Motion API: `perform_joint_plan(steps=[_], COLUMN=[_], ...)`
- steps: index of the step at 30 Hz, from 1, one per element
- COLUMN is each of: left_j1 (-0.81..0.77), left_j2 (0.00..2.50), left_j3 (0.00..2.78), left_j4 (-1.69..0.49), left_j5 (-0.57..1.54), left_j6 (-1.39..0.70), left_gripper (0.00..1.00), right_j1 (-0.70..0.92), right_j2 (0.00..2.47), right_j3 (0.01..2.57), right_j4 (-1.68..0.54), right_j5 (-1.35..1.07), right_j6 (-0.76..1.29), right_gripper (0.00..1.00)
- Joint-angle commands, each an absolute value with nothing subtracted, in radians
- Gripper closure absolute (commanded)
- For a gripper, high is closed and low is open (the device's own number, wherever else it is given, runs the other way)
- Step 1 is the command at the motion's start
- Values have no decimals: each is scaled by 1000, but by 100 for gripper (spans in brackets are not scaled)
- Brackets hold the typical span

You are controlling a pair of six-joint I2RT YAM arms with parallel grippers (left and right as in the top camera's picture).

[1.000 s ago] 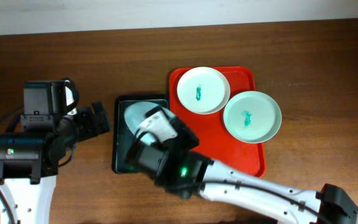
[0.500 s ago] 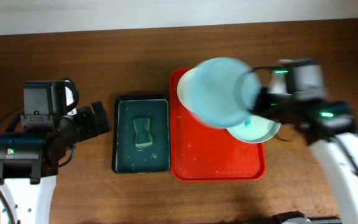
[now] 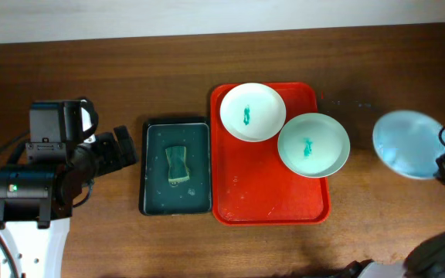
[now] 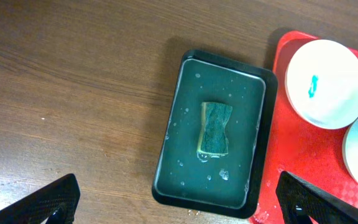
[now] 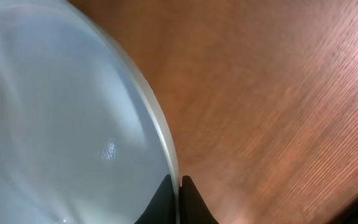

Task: Clean dirty plates on tray and stack at the side
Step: 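Carry the light blue plate right and set it on the table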

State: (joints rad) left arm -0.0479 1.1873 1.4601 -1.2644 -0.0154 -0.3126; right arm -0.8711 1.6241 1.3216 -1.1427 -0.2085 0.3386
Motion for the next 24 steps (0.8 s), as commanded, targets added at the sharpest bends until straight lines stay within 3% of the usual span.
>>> perform_joint_plan(steps=[1, 8, 9, 11, 12, 20, 24], left_j1=[-43, -43, -43, -43, -43, -43, -43], left_j2=[1182, 1182, 1182, 1182, 1182, 1182, 1182], left_j3=[1472, 1472, 1472, 1472, 1472, 1472, 1472], left_j4=[-1263, -1262, -1263, -1263, -1263, -1262, -1263], left_j5=[-22, -22, -22, -22, -22, -22, -22], left_j6=[-297, -297, -297, -297, -297, -297, -297], left_gripper=[1, 1, 1, 0, 0, 0, 0], right_j1=[-864, -775, -756, -738, -730, -560, -386], right_j2=[1759, 1842, 1842, 1831, 1811, 1543, 1475], right_j3=[1326, 1306, 1306, 1306, 1306, 1306, 1306], right_j4=[-1133, -1101, -1105, -1115, -1115, -1164, -1169], right_j5=[-223, -103, -45, -3, -7, -384, -291], right_j6=[310, 297, 326, 361, 360, 107, 60], right_gripper=[96, 94, 71, 56, 53, 53, 53])
